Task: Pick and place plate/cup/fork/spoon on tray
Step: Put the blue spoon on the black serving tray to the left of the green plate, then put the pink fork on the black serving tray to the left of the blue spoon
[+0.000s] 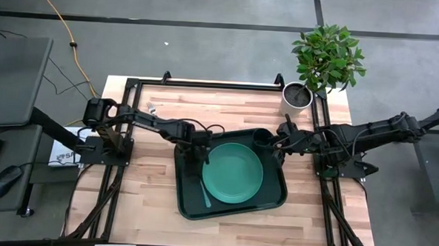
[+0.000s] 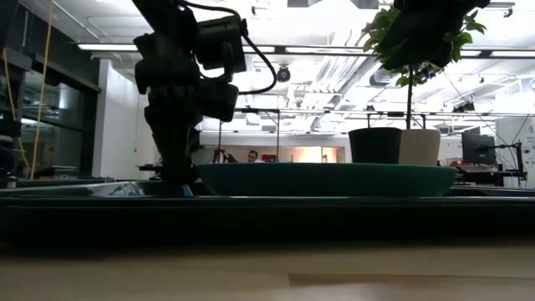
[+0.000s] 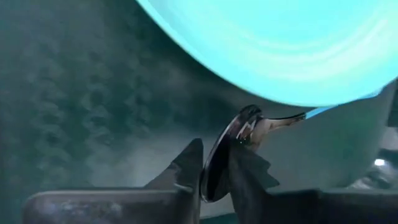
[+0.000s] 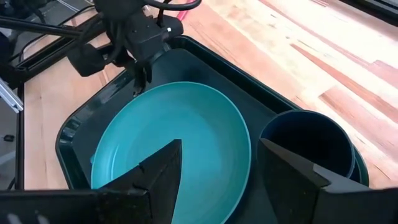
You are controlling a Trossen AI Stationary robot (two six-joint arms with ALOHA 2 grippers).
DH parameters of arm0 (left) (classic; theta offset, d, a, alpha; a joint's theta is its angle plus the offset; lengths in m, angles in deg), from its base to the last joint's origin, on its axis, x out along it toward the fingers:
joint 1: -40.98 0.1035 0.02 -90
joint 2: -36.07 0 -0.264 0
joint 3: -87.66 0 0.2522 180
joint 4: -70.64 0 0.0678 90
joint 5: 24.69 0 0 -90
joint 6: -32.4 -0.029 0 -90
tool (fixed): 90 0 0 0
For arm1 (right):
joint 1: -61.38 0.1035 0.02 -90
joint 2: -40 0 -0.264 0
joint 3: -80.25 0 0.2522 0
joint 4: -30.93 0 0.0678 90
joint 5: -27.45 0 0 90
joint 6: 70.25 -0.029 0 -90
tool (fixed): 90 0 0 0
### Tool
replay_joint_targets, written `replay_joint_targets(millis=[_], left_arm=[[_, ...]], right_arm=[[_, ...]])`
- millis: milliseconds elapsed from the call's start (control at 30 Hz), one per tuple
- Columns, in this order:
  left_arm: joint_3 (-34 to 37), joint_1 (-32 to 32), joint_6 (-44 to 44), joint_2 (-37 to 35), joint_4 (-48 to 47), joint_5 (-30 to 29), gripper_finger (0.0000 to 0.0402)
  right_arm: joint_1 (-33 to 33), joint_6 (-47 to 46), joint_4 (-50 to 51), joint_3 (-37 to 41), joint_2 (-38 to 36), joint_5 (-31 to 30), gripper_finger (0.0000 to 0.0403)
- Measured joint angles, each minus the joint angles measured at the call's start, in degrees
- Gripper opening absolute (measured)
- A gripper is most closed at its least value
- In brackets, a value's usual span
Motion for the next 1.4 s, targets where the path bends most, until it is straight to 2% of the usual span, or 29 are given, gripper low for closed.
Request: replay_joint_targets(millis=[467, 733, 833, 933, 1033, 1100, 1200, 1333, 1400], left_arm=[[0.0, 0.44, -1.79, -0.36, -0.91, -1.32, 0.0126], [-3.78, 6.21, 0.38, -6.95, -13.97, -1.92, 0.017], [-1.99, 8.69, 7.7, -13.19, -13.29, -8.51, 0.0172], [2.79, 9.72, 18.99, -21.07, -12.86, -22.44, 0.0171], [10.16, 9.81, 34.44, -29.75, -13.7, -33.98, 0.0171], [15.65, 10.29, 46.14, -35.21, -13.29, -38.48, 0.0171], [24.01, 12.16, 58.84, -40.3, -7.81, -40.7, 0.017], [32.24, 16.92, 64.22, -40.58, 2.65, -39.01, 0.017], [33.44, 18.98, 66.56, -39.4, 3.51, -38.85, 0.017]], right_arm=[[0.0, 0.0, 0.0, -0.02, 0.0, -0.07, 0.02], [-0.01, -0.03, -0.14, -0.02, 0.0, -0.13, 0.02], [0.0, -0.11, -0.21, -0.02, 0.01, -0.13, 0.02], [0.0, -0.1, -0.33, -0.02, 0.02, -0.55, 0.02], [0.0, -0.11, -0.37, -0.02, 0.02, -1.07, 0.02], [-0.02, -0.04, -0.39, -0.02, 0.02, -1.33, 0.02], [-0.02, -0.02, -0.39, -0.02, 0.02, -2.08, 0.02], [-0.02, -0.02, -0.39, -0.02, 0.02, -2.6, 0.02], [-0.02, -0.15, -0.39, -0.02, 0.02, -2.55, 0.02]])
